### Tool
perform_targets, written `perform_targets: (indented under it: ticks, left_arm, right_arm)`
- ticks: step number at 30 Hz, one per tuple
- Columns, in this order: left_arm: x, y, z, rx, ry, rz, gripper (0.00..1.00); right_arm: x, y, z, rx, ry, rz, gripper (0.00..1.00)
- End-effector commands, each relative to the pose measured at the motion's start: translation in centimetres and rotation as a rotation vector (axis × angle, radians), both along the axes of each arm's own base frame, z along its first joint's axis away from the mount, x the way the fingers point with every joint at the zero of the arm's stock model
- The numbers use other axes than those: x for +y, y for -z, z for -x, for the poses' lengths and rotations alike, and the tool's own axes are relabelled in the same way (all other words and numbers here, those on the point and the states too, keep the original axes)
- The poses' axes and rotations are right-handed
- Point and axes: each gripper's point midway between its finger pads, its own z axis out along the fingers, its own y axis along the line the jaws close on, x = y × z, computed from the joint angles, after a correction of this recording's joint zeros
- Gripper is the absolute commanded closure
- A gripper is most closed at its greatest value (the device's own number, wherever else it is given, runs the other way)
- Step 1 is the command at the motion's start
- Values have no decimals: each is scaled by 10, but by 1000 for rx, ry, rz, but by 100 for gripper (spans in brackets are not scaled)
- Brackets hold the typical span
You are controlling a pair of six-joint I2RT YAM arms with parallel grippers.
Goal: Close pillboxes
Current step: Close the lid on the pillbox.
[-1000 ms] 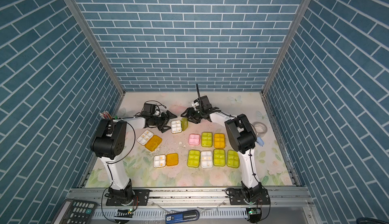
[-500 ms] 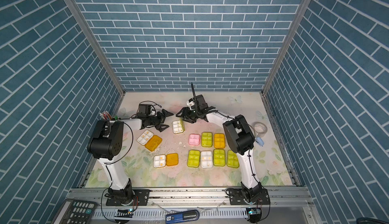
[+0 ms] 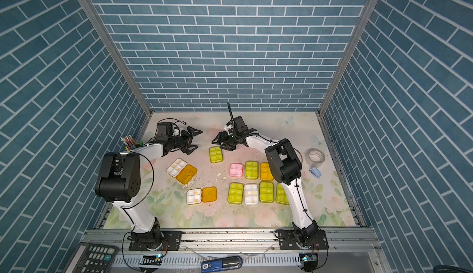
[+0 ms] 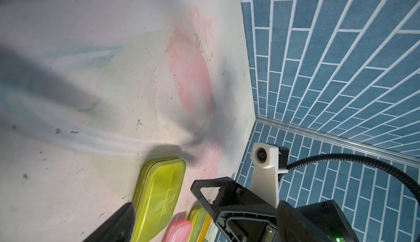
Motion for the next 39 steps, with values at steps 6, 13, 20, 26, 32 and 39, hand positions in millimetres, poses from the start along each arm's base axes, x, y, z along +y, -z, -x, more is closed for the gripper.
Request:
perform_targets:
  ticks: [6,13,20,26,32,39]
  left_arm:
    - [0,-12,1,-40,5,-7,2]
    - [-21,0,6,-16,44,3,2]
    - [-22,0,7,-14,42,10,2]
    - [-14,1,5,-8,16,10,2]
    - [-10,0,4,-7,3,17,2]
    - [-9,0,3,-8,-1,21,2]
  right_arm:
    - [-42,31,7,-169,-32,464,35]
    - [-39,34,17,-264,-120,615,35]
    - [-28,36,22,-308,-180,681,34]
    - [-24,40,24,-318,-198,701,34]
    - [-24,44,25,-318,-209,719,34]
    - [-27,50,26,-320,-207,737,34]
